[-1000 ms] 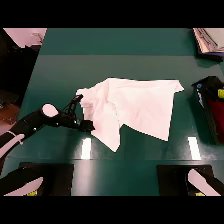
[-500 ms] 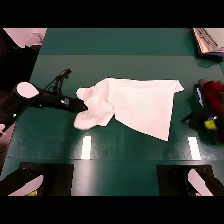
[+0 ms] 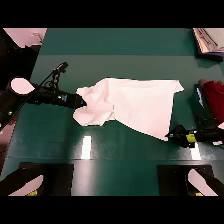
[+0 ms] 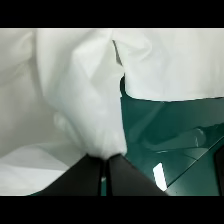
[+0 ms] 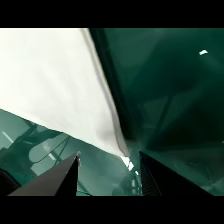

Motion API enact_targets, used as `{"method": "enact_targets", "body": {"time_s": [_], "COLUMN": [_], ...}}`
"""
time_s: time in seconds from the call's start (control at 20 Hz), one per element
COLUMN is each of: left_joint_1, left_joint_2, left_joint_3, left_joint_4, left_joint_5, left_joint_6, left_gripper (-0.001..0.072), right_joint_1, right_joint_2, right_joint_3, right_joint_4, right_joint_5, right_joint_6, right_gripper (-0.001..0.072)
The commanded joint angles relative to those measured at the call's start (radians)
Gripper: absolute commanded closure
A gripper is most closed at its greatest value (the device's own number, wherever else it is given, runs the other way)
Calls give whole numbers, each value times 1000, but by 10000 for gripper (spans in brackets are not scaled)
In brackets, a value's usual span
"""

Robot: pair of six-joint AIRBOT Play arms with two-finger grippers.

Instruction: Fold the shirts.

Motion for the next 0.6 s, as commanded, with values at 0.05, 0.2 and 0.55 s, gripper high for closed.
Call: {"method": "enact_targets", "body": {"time_s": [0.05,0.2,0.55], "left_joint_1": [0,0,1], "left_joint_2": [1,1,1], "left_joint_3": [2,2,93], "left_joint_4": [0,1,134], "left_joint_5": [0,0,0], "left_joint_6": [0,0,-58], "left_gripper": [681,681,681], "right_joint_1": [0,0,0], "right_joint_2": [-59,-53,159], "right_joint_3": [-16,-16,103], "right_joint_4": [29,40,40], "right_joint_5": [-58,-86,-114], "right_joint_6": [-16,-24,-66], "right_gripper": [277,321,699]}}
